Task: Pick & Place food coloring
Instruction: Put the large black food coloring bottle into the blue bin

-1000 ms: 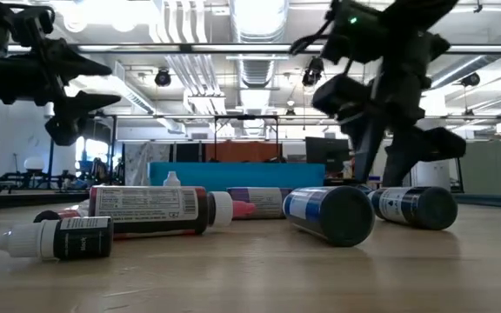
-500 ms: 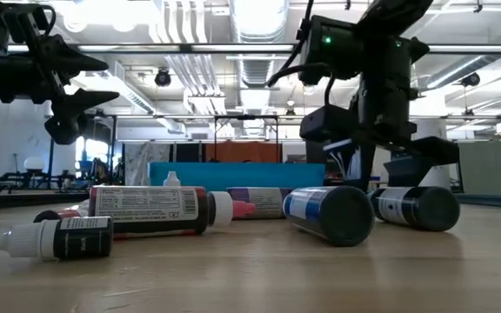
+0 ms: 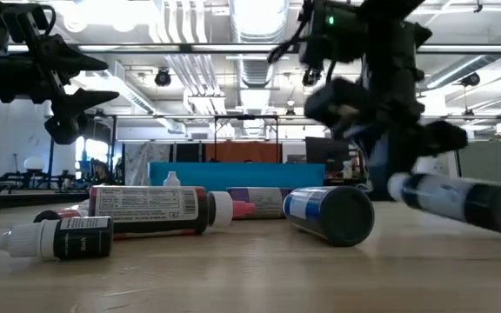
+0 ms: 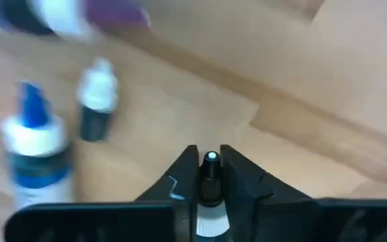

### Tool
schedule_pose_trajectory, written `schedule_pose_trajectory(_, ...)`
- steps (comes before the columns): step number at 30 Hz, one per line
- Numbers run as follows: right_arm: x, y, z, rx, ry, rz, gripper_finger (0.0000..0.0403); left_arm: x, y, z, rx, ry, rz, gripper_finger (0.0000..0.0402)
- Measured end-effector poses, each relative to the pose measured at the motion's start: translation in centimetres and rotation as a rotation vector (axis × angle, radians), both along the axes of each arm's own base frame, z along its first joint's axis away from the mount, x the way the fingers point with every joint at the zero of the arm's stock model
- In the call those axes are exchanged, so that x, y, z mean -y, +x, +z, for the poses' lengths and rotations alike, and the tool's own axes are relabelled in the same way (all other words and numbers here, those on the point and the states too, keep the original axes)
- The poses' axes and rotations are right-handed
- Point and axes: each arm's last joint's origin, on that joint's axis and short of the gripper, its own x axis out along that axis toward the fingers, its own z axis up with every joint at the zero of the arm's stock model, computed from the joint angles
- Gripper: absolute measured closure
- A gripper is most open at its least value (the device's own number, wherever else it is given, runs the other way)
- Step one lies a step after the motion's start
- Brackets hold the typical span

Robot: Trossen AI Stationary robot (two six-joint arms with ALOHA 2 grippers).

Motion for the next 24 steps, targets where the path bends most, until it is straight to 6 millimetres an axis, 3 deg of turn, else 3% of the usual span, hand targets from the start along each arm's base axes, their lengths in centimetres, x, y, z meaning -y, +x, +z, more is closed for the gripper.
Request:
schedule_pose_trajectory(3, 0.4, -0.8, 0.6, -0.028, -0.066, -0.031, 0.0362, 0.0, 0.0, 0.0, 0.0, 0.0, 0.0, 0.0223)
schedule_pose_trajectory(8, 0.5, -1.4, 1.8, -0.001, -0.103, -0.05, 0.0277, 0.0, 0.0, 0.0, -0.001, 0.0, 0.001, 0.0223)
schedule_pose_trajectory(12, 0.7, -1.5, 2.4, 0.016, -0.147, -0.057, 0.024, 0.0, 0.0, 0.0, -0.001, 0.0, 0.001, 0.0223)
schedule_pose_trajectory(24, -1.4, -2.2, 2.1, -0.02, -0.023, -0.021, 0.014, 0.0, 0.0, 0.0, -0.001, 0.0, 0.001, 0.0223)
